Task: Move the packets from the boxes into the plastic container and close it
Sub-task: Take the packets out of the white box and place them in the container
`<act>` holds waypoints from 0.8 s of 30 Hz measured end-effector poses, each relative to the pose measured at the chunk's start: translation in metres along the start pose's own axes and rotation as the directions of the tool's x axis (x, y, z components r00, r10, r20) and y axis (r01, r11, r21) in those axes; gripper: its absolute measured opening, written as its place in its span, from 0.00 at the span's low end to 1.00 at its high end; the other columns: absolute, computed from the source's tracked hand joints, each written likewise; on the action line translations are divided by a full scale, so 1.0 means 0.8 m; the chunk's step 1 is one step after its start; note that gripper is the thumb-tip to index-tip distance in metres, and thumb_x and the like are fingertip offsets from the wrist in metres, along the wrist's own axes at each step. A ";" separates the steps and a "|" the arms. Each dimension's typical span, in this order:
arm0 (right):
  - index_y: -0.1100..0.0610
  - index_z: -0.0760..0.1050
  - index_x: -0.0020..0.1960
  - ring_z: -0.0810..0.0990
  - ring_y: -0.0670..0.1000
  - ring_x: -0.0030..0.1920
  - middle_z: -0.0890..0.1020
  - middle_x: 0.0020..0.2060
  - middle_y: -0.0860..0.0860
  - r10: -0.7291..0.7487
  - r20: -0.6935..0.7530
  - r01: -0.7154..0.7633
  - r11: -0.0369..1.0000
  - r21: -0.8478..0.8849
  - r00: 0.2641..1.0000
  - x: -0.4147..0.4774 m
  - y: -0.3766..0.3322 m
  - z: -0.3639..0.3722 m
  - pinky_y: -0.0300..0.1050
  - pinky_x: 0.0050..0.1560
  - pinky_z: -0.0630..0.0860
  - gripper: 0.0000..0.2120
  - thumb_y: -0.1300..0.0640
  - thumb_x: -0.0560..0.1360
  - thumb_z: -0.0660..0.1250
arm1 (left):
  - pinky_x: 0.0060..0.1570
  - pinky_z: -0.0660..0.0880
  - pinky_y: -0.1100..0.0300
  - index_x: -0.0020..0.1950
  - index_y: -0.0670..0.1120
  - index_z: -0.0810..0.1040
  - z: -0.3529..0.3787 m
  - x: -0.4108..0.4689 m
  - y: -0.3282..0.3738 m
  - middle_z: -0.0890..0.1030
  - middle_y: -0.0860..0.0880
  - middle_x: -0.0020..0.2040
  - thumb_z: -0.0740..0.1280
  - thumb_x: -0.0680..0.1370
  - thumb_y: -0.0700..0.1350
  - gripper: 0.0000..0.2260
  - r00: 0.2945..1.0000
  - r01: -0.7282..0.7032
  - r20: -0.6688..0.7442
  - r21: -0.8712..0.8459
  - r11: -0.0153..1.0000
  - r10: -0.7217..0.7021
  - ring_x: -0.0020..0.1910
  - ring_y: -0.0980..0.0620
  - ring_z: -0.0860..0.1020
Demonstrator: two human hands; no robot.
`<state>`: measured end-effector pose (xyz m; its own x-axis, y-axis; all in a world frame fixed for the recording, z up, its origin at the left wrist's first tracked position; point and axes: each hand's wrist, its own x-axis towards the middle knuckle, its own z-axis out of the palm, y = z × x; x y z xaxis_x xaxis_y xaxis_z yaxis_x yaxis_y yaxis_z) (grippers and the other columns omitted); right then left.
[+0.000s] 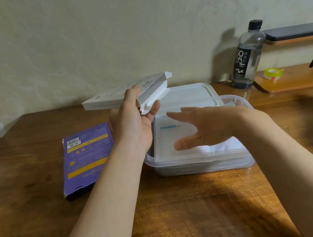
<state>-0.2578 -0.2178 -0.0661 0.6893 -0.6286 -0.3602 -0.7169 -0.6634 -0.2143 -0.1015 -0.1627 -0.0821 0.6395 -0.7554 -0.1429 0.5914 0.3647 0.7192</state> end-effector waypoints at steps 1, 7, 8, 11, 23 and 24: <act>0.36 0.42 0.80 0.52 0.53 0.81 0.48 0.82 0.46 0.005 -0.015 -0.004 1.000 0.011 1.000 -0.002 0.004 -0.003 0.59 0.78 0.53 0.49 0.24 0.66 0.59 | 0.34 0.80 0.59 0.58 0.38 0.78 0.000 -0.001 0.000 0.80 0.39 0.53 0.73 0.77 0.39 0.12 1.000 -0.001 0.001 0.000 1.000 0.001 0.46 0.42 0.82; 0.44 0.62 0.78 0.73 0.50 0.70 0.71 0.73 0.46 0.003 -0.275 0.034 0.991 0.127 0.961 -0.011 0.017 -0.016 0.48 0.69 0.68 0.35 0.37 0.75 0.68 | 0.33 0.80 0.59 0.55 0.38 0.79 0.001 -0.003 0.002 0.79 0.39 0.51 0.73 0.76 0.39 0.10 1.000 0.008 0.004 0.003 1.000 -0.008 0.45 0.42 0.82; 0.46 0.68 0.74 0.77 0.50 0.64 0.77 0.68 0.47 0.026 -0.385 0.045 0.984 0.174 0.922 -0.013 0.020 -0.020 0.45 0.64 0.72 0.29 0.40 0.76 0.69 | 0.32 0.80 0.59 0.55 0.38 0.79 0.001 -0.004 0.003 0.79 0.40 0.50 0.73 0.76 0.39 0.10 1.000 0.007 0.008 0.005 1.000 -0.007 0.44 0.43 0.82; 0.50 0.79 0.63 0.81 0.48 0.50 0.83 0.49 0.46 0.071 -0.651 0.141 0.953 0.267 0.755 -0.014 0.021 -0.024 0.40 0.51 0.74 0.14 0.50 0.79 0.69 | 0.31 0.79 0.59 0.53 0.39 0.79 0.003 -0.007 0.004 0.82 0.41 0.46 0.72 0.77 0.40 0.07 0.999 0.017 0.034 0.024 1.000 -0.017 0.41 0.44 0.83; 0.49 0.82 0.61 0.82 0.55 0.43 0.83 0.36 0.46 0.031 -0.820 0.262 0.940 0.218 0.571 -0.005 0.002 -0.017 0.55 0.49 0.80 0.13 0.53 0.78 0.67 | 0.26 0.77 0.64 0.58 0.42 0.78 0.013 -0.019 0.018 0.79 0.42 0.54 0.71 0.78 0.47 0.12 0.955 0.232 0.175 0.065 0.971 -0.240 0.37 0.47 0.83; 0.48 0.81 0.63 0.82 0.55 0.44 0.84 0.36 0.47 0.029 -0.812 0.252 0.944 0.215 0.583 -0.006 0.002 -0.017 0.55 0.50 0.80 0.14 0.52 0.78 0.66 | 0.26 0.77 0.64 0.58 0.42 0.78 0.014 -0.020 0.018 0.80 0.42 0.53 0.71 0.78 0.48 0.12 0.952 0.234 0.185 0.073 0.969 -0.244 0.38 0.47 0.83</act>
<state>-0.2605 -0.2218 -0.0522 0.4655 -0.7154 0.5210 -0.5256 -0.6971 -0.4876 -0.1087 -0.1515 -0.0619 0.3738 -0.9088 -0.1855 0.6870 0.1369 0.7137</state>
